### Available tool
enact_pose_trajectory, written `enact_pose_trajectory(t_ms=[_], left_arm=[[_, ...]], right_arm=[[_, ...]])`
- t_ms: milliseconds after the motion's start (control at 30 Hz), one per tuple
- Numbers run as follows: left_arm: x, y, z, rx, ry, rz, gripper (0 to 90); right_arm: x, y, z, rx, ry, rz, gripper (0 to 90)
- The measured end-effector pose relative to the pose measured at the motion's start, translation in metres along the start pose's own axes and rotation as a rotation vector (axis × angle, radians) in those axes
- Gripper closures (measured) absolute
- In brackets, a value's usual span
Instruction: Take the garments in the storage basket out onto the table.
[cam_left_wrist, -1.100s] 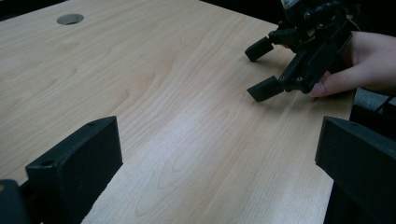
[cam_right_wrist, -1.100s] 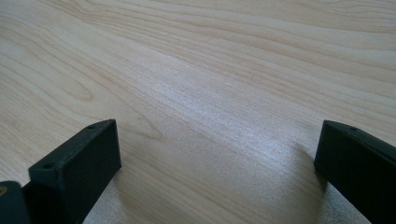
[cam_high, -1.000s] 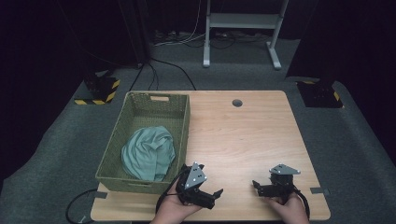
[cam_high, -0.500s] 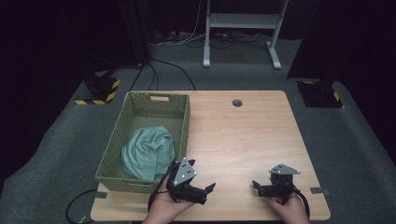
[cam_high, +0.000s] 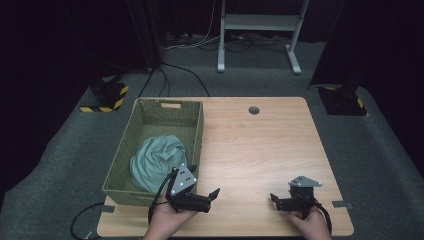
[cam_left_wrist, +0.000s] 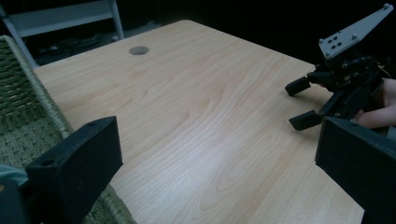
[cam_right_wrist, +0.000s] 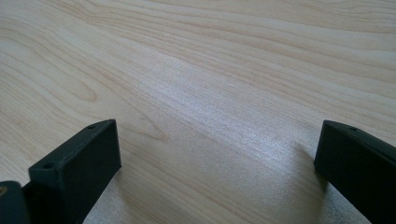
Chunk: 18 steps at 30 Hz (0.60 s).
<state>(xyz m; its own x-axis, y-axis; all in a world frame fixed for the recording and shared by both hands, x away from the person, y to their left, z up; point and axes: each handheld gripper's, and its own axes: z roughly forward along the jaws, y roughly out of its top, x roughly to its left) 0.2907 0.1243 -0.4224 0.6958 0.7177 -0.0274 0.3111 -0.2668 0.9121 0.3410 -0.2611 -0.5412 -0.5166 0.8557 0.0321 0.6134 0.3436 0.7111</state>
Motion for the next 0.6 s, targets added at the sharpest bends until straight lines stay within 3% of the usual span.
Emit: enact_pose_trajectory(t_ms=[600], left_arm=[[0.024,0.002,-0.022,-0.063,0.099,-0.030,0.7]], right_arm=[[0.000,0.000,0.000,-0.001,0.003,0.003,0.1]])
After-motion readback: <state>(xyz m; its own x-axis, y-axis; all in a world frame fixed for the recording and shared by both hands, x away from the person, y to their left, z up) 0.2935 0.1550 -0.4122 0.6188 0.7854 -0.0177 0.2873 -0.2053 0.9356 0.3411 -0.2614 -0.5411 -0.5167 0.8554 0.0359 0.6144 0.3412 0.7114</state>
